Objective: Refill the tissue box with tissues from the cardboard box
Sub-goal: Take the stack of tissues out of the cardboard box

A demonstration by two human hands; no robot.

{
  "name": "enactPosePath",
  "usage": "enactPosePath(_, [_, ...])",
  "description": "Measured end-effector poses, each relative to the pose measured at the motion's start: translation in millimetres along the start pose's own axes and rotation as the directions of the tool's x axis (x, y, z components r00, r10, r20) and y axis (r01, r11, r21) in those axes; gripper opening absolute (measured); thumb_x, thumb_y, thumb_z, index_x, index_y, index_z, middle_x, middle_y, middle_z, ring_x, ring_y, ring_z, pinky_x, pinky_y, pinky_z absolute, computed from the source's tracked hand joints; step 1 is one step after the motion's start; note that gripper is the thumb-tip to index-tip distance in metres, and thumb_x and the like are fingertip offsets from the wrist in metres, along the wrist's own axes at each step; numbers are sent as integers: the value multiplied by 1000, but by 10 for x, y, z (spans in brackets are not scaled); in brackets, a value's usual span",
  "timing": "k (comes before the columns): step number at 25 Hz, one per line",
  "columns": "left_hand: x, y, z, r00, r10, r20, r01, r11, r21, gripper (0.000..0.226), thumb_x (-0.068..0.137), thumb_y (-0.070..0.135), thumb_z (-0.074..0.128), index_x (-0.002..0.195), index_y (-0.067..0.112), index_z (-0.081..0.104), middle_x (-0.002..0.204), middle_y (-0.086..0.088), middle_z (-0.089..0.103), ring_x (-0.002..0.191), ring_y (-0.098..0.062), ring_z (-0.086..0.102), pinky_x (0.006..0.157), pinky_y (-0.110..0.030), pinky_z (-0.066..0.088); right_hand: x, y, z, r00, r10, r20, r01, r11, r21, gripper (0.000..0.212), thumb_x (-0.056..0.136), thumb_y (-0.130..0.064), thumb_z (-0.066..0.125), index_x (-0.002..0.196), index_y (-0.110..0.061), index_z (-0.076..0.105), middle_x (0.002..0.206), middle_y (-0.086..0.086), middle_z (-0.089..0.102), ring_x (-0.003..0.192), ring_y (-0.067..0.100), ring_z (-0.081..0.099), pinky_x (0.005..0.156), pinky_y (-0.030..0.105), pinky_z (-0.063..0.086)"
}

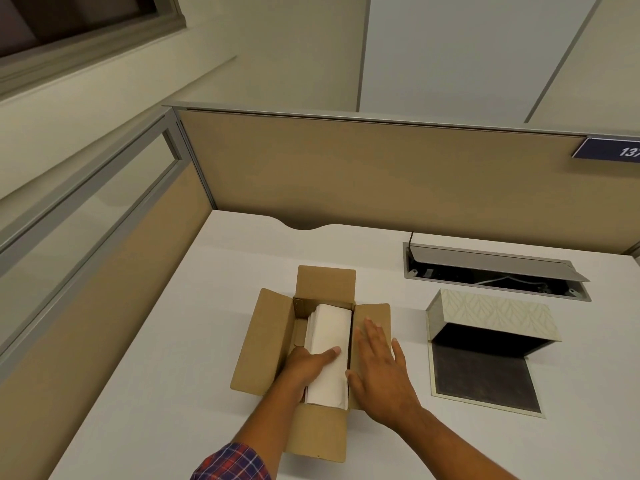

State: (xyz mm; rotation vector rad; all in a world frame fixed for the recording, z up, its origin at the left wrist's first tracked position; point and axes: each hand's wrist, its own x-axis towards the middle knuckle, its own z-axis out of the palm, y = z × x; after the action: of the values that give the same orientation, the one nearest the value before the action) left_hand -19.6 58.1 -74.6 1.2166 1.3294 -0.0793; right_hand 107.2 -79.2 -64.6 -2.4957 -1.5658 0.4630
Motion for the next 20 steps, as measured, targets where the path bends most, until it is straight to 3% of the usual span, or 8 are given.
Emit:
enactPosePath(3, [13, -5, -42, 997, -13, 78, 20, 995, -95, 89, 70, 59, 91, 137, 8, 62, 130, -14, 73, 117, -35, 71, 106, -52, 58, -18, -34, -83, 999, 18, 33, -20, 997, 77, 79, 103, -45, 42, 166, -21, 0, 175, 3, -15, 162, 24, -7, 128, 46, 17])
enactPosePath(5, [6, 3, -88, 992, -19, 124, 35, 992, -124, 88, 69, 59, 92, 136, 10, 62, 127, -12, 75, 114, -32, 72, 106, -51, 58, -16, -48, -139, 999, 25, 42, -30, 994, 108, 77, 105, -36, 44, 166, -18, 1, 176, 6, -13, 163, 28, -2, 126, 45, 25])
enactPosePath(8, [-19, 44, -157, 985, 13, 173, 20, 982, -187, 91, 66, 57, 95, 137, 12, 63, 126, -12, 77, 115, -32, 74, 107, -51, 58, -3, -66, -203, 999, 29, 40, -34, 991, 131, 75, 106, -26, 44, 166, -13, 1, 176, 9, -12, 163, 28, 1, 127, 41, 24])
enactPosePath(12, [-91, 107, -306, 969, 65, 239, 5, 960, -281, 77, 68, 52, 95, 129, 11, 72, 116, -15, 82, 108, -34, 79, 104, -51, 60, -39, -83, -251, 999, 6, 31, -9, 995, 102, 69, 108, -25, 38, 166, -13, 2, 176, 10, -5, 163, 27, 3, 130, 39, 11])
enactPosePath(15, [-195, 114, -463, 960, 88, 264, 12, 934, -358, 76, 71, 55, 93, 130, 12, 70, 116, -19, 82, 104, -36, 80, 85, -46, 66, -68, -93, -305, 998, 14, 58, -21, 992, 124, 66, 109, -33, 34, 166, -19, 3, 177, 4, -2, 163, 23, 3, 130, 43, 2])
enactPosePath(18, [-315, 61, -597, 950, 169, 264, -20, 873, -487, 74, 76, 56, 89, 133, 15, 68, 124, -24, 77, 111, -42, 76, 87, -51, 64, -116, -202, -419, 998, 58, -13, -53, 963, 265, 67, 108, -53, 26, 166, -22, 10, 176, 1, 10, 162, 20, 9, 128, 40, -3])
enactPosePath(20, [-403, 15, -634, 938, 249, 242, -55, 795, -604, 72, 74, 56, 90, 132, 17, 70, 124, -26, 76, 109, -45, 76, 87, -55, 63, -177, -309, -520, 990, 108, -85, -64, 909, 413, 80, 98, -74, 21, 164, -29, 17, 173, -3, 23, 159, 20, 20, 125, 38, 4])
